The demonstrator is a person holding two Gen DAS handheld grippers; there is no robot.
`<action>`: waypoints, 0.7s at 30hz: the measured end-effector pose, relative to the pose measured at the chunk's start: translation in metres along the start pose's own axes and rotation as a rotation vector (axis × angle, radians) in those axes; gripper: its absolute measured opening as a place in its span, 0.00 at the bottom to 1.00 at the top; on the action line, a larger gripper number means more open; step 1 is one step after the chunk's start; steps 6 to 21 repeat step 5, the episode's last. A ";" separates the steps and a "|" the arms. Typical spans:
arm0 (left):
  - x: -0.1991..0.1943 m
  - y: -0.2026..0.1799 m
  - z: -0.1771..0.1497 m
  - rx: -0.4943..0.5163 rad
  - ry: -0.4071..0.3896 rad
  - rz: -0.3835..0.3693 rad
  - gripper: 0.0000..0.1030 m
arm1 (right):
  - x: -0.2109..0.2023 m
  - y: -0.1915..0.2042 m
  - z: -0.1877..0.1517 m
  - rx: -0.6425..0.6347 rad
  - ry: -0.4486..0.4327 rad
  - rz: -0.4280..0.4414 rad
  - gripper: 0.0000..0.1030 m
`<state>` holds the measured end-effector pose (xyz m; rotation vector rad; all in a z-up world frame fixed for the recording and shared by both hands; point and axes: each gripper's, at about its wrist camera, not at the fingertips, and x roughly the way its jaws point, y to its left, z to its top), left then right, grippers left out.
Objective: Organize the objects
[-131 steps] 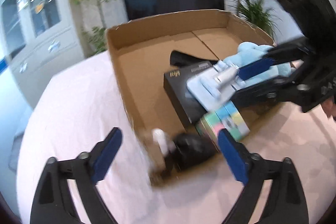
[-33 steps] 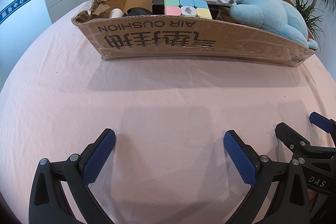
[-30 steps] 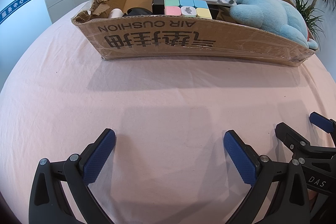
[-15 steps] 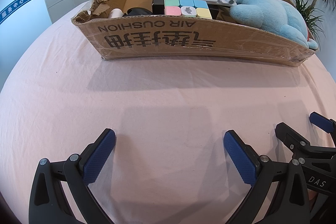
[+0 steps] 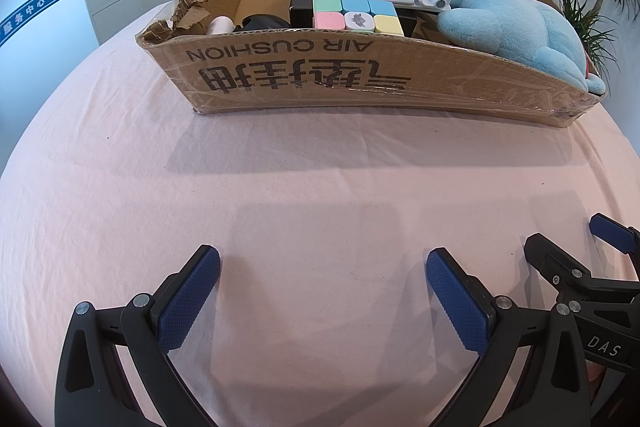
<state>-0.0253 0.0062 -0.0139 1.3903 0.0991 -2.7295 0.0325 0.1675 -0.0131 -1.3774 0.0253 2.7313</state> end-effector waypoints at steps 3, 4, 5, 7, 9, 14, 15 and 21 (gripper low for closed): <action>0.000 0.000 -0.001 0.000 0.000 0.000 1.00 | 0.000 0.000 0.000 0.000 0.000 0.000 0.99; 0.000 0.000 -0.001 0.000 0.000 0.000 1.00 | 0.000 0.000 0.000 0.000 0.000 0.000 0.99; 0.000 0.000 0.000 0.000 0.000 0.000 1.00 | 0.000 0.000 0.000 0.000 0.000 0.000 0.99; 0.000 0.000 0.000 0.000 0.000 0.000 1.00 | 0.000 0.000 0.000 0.000 0.000 0.000 0.99; 0.000 0.000 0.000 0.000 0.000 0.000 1.00 | 0.000 0.000 0.000 0.000 0.000 0.000 0.99; 0.000 0.000 0.000 0.000 0.000 0.000 1.00 | 0.000 0.000 0.000 0.000 0.000 0.000 0.99; 0.000 0.000 0.000 0.000 0.000 0.000 1.00 | 0.000 0.000 0.000 0.000 0.000 0.000 0.99; 0.000 0.000 0.000 0.000 0.000 0.000 1.00 | 0.000 0.000 0.000 0.000 0.000 0.000 0.99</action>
